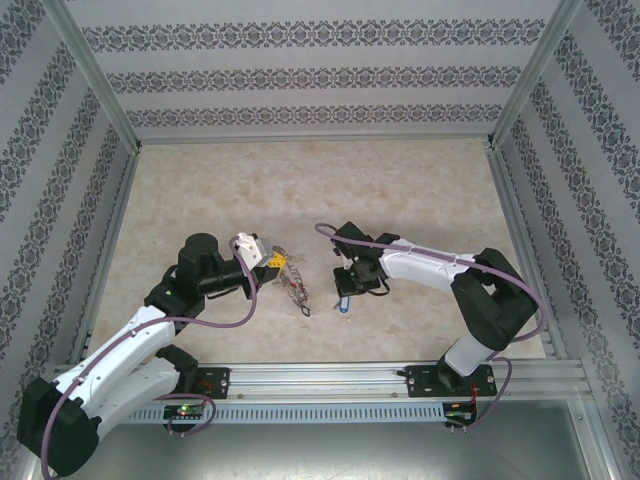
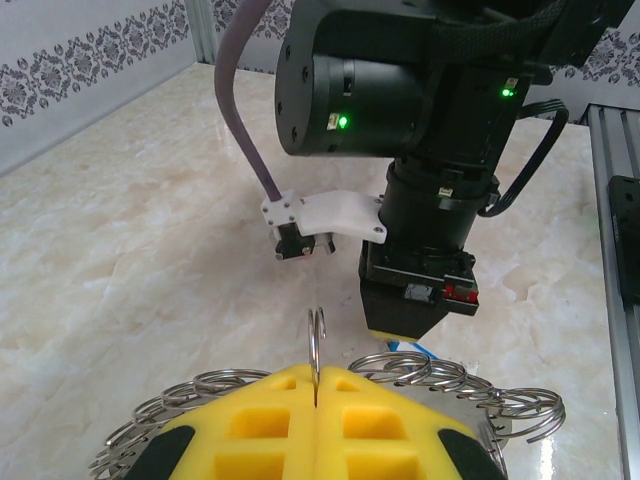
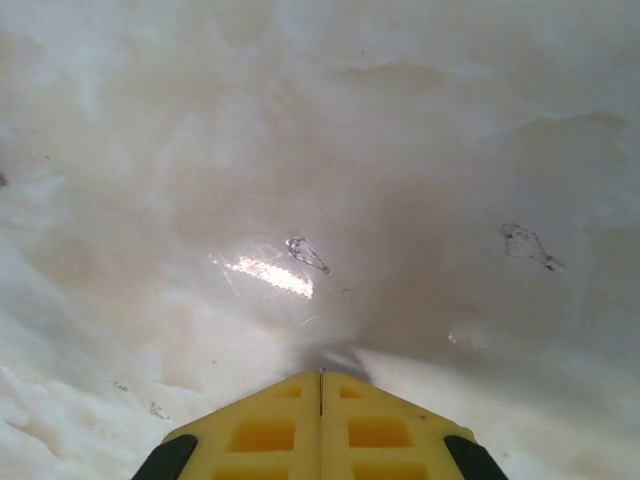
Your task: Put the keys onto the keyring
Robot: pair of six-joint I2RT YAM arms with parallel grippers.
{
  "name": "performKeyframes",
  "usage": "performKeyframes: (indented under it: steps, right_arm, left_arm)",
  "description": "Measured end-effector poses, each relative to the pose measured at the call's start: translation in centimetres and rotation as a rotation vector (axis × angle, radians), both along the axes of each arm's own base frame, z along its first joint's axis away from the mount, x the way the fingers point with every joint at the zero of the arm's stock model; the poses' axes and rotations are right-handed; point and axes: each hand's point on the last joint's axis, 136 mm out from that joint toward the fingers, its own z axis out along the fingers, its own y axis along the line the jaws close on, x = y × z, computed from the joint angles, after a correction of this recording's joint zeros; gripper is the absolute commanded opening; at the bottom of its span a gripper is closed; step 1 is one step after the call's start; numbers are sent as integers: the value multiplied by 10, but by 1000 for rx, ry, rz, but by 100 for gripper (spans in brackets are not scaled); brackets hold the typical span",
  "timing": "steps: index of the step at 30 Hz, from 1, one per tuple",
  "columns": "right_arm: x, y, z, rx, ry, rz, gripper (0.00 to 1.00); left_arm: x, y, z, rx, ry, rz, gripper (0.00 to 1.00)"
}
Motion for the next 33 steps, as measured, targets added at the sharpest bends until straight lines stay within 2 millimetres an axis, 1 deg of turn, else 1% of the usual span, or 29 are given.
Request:
performKeyframes:
  steps: [2,4,6,9,10,13,15,17,20,23,28,33]
  right_arm:
    - [2,2,8,21,-28,11,0]
    - [3,3,21,54,-74,39,0]
    - [3,6,44,117,-149,91,0]
    - [-2,13,91,255,-316,213,0]
    - [-5,14,110,308,-387,261,0]
    - [-14,11,155,428,-573,378,0]
    - [-22,8,174,474,-670,448,0]
    - [-31,5,188,502,-754,522,0]
    - [-40,4,198,517,-831,605,0]
    - [-45,4,201,518,-865,652,0]
    - [-45,5,202,512,-886,684,0]
    - [-46,10,198,465,-912,723,0]
  left_arm:
    - [0,0,0,0,0,0,0]
    - [0,0,0,0,0,0,0]
    - [0,0,0,-1,1,-3,0]
    - [-1,-3,-3,0,17,-19,0]
    - [0,-4,-4,1,24,-26,0]
    - [2,-8,-4,4,36,-44,0]
    - [2,-11,-2,2,36,-59,0]
    - [1,-16,2,-2,33,-85,0]
    - [-1,-25,8,-5,24,-129,0]
    - [-5,-34,12,-5,13,-172,0]
    - [-10,-47,9,7,18,-238,0]
    - [-11,-55,7,12,24,-272,0]
